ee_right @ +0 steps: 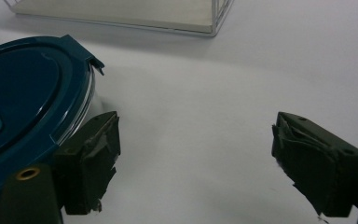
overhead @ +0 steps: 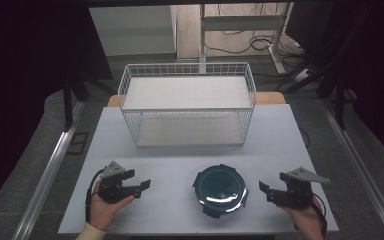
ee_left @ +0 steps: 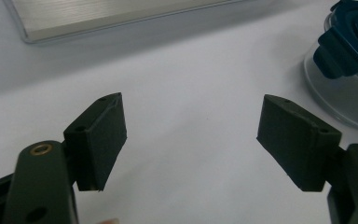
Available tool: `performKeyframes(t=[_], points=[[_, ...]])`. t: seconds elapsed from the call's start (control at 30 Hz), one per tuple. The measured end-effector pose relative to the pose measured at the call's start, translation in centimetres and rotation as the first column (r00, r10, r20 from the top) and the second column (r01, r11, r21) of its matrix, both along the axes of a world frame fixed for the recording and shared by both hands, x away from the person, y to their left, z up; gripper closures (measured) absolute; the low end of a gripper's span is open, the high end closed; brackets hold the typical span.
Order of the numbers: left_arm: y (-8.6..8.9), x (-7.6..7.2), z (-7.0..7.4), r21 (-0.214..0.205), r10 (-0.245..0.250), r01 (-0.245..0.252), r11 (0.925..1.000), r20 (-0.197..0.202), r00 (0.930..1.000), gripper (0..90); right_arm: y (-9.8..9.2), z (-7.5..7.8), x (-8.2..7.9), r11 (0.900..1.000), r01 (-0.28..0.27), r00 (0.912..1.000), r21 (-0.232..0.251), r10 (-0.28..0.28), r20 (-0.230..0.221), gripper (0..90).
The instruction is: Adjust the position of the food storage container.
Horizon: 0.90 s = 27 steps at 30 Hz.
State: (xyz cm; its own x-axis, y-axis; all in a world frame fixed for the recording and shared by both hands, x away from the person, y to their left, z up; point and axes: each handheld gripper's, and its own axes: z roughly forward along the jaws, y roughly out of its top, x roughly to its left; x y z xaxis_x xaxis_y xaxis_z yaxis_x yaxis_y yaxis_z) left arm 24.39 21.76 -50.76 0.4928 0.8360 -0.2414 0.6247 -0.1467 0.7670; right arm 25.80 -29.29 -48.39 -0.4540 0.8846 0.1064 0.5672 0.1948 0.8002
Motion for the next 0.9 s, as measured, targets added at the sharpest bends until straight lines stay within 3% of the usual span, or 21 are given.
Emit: performKeyframes(t=[0.37, 0.9], points=[[0.21, 0.0, -0.16, -0.007, 0.01, -0.01, 0.9999, -0.012, 0.9999, 22.8, -0.5, 0.12, -0.11, 0.9997, 0.022, 0.9997, 0.003, -0.022, 0.01, 17.6], [0.54, 0.04, -0.26, -0.018, 0.023, -0.023, 0.9996, -0.02, 0.9995, 22.6, -0.53, -0.15, -0.01, 0.9995, 0.019, 0.9998, -0.024, -0.019, -0.009, 19.3]])
